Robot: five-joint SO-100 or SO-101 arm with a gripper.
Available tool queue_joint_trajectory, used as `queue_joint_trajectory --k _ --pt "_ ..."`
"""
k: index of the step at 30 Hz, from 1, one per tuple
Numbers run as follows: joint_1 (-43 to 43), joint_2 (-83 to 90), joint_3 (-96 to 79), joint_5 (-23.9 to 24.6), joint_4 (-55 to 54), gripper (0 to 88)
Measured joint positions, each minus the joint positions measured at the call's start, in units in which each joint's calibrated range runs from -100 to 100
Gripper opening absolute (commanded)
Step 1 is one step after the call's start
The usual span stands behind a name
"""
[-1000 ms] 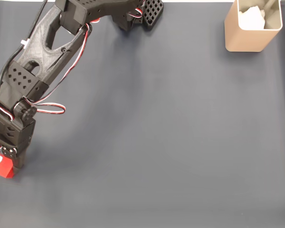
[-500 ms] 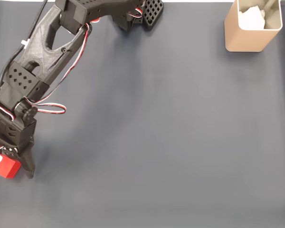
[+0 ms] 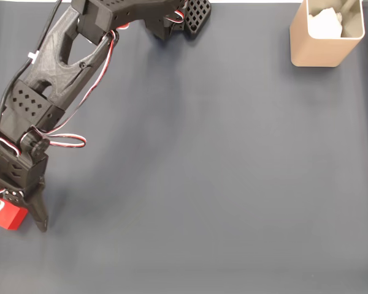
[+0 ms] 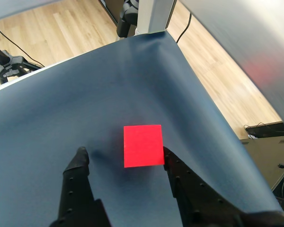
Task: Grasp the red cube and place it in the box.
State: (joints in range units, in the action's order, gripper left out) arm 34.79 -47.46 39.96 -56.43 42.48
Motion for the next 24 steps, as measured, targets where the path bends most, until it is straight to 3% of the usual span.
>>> queue_joint_trajectory --k 10,24 --pt "-0.7 0.0 0.0 0.8 -0.5 16.3" --pt "-0.7 0.0 -0.3 0.9 -0.6 2.8"
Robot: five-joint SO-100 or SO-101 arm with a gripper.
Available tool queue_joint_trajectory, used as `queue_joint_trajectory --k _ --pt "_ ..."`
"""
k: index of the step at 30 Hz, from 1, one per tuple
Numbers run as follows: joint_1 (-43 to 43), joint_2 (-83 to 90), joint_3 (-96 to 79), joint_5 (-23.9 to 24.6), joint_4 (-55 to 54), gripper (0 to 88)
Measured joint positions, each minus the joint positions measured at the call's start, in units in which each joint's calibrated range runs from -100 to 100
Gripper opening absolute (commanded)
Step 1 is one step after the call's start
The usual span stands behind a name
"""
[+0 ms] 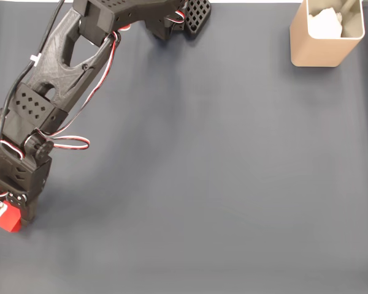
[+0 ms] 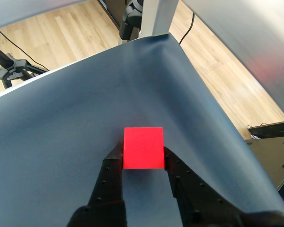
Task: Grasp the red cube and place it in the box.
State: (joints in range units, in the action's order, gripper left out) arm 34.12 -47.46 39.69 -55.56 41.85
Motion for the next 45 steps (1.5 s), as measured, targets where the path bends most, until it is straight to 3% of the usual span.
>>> queue_joint_trajectory --k 15,45 --pt "-2.4 11.2 -11.8 0.0 5.5 0.3" --pt "-24.9 79.5 -59.3 0.0 25.9 0.3"
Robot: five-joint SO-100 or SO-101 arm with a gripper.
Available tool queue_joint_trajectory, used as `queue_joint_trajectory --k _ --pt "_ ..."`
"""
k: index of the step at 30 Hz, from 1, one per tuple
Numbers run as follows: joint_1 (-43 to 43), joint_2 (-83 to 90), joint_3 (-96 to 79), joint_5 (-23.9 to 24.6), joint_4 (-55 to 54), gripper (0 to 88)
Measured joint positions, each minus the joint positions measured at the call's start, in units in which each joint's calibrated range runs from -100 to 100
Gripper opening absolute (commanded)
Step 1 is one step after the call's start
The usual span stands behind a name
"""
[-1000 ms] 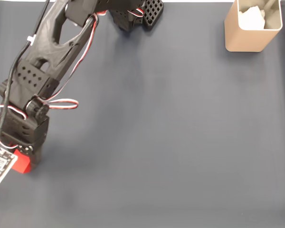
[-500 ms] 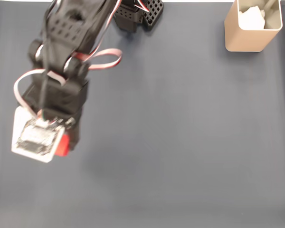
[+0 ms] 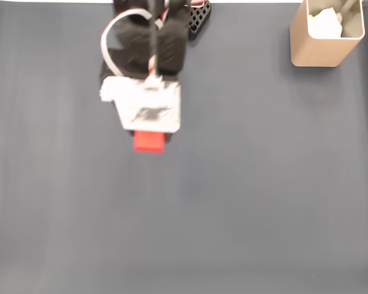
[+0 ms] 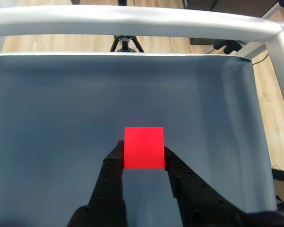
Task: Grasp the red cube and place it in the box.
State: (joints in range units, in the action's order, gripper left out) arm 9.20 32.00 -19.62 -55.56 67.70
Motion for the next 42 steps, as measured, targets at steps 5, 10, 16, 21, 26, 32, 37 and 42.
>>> queue_joint_trajectory --k 5,10,16,21,26,32,37,42 --pt "-3.9 6.9 -3.8 -0.3 1.6 0.3" --pt "-9.4 10.4 -4.2 -0.3 3.9 0.3" --pt "-16.8 12.0 -4.2 -0.3 6.1 0.3" --pt "-23.6 12.2 -2.9 -0.3 8.1 0.3" --pt "-30.3 12.2 -1.5 -0.3 9.5 0.2" --pt "-37.7 12.1 -0.4 -0.3 10.8 0.2" --pt "-43.4 10.7 0.8 -0.6 10.9 0.2" --pt "-48.7 8.9 2.3 -1.1 10.9 0.2"
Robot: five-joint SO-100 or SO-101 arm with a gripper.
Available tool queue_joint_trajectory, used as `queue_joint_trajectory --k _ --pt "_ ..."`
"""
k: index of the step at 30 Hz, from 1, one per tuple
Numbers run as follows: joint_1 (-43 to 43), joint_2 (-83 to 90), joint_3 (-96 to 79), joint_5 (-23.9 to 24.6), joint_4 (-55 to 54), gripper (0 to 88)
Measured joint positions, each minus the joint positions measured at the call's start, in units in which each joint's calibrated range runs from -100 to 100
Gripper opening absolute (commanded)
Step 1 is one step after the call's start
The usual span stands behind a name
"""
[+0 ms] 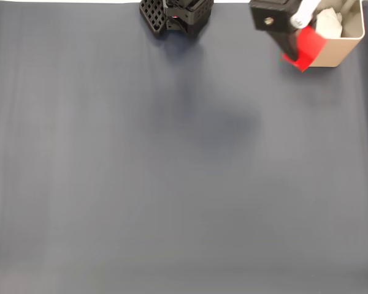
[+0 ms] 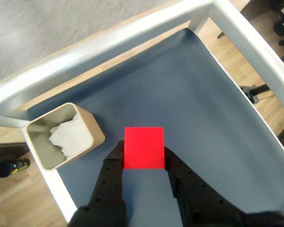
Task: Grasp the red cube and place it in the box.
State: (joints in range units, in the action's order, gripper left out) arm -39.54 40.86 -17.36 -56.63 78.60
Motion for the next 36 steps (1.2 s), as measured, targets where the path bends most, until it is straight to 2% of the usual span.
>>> queue_joint_trajectory --k 10,36 --pt "-8.8 -3.2 1.5 -0.1 0.0 0.2" --pt "-21.6 -10.5 6.0 -0.1 0.3 0.2"
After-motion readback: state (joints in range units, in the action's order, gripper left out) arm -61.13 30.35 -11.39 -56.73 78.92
